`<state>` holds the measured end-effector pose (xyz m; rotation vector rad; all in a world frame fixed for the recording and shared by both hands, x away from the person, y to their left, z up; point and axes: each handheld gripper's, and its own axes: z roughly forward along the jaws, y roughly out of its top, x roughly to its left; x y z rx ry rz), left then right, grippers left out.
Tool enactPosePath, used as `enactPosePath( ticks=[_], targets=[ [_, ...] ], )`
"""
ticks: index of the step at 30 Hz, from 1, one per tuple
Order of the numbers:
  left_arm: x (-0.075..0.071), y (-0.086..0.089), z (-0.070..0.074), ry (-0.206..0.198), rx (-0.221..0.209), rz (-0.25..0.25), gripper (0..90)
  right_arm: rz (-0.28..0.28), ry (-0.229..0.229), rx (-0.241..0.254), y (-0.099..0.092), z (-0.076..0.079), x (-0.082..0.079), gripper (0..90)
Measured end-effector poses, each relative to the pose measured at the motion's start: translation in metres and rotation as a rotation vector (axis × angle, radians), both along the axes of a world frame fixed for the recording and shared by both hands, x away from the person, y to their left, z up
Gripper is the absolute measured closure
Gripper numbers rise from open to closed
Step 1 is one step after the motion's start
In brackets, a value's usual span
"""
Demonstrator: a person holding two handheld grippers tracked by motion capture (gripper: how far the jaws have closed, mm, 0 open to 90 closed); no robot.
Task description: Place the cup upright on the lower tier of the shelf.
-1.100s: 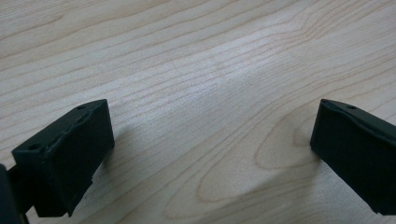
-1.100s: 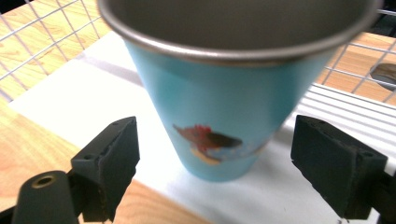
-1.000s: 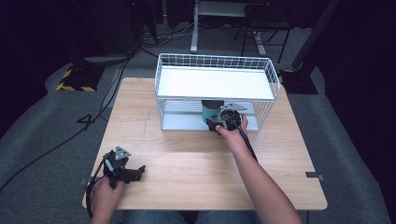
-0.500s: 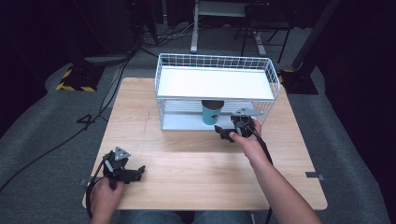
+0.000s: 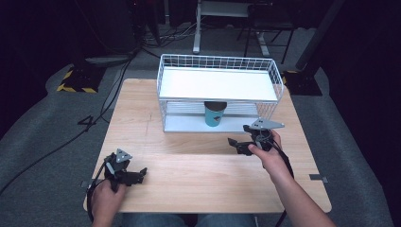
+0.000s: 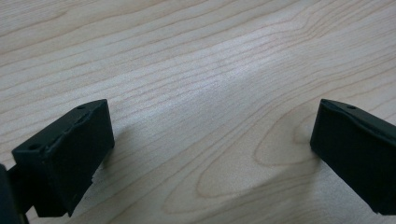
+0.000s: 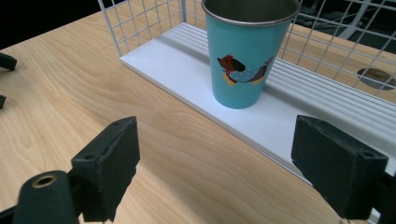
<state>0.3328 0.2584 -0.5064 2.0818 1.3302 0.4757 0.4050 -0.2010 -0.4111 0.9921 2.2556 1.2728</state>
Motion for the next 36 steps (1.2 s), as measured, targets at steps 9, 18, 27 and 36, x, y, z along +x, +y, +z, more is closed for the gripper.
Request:
enactPosePath(
  ticks=[9, 18, 27, 36],
  targets=[
    [0.000, 0.000, 0.000, 0.000, 0.000, -0.001, 0.0, 0.023, 0.020, -0.004, -0.024, -0.001, -0.022, 15.8],
    [0.000, 0.000, 0.000, 0.001, 0.003, -0.001, 0.0, 0.026, 0.072, -0.023, -0.050, -0.003, -0.042, 15.9],
    [0.000, 0.000, 0.000, 0.002, 0.002, -0.002, 0.0, -0.047, 0.067, -0.031, -0.076, -0.014, -0.064, 15.9],
    [0.000, 0.000, 0.000, 0.002, 0.002, -0.002, 0.0, -0.092, 0.135, -0.056, -0.098, -0.050, -0.074, 15.9]
  ],
)
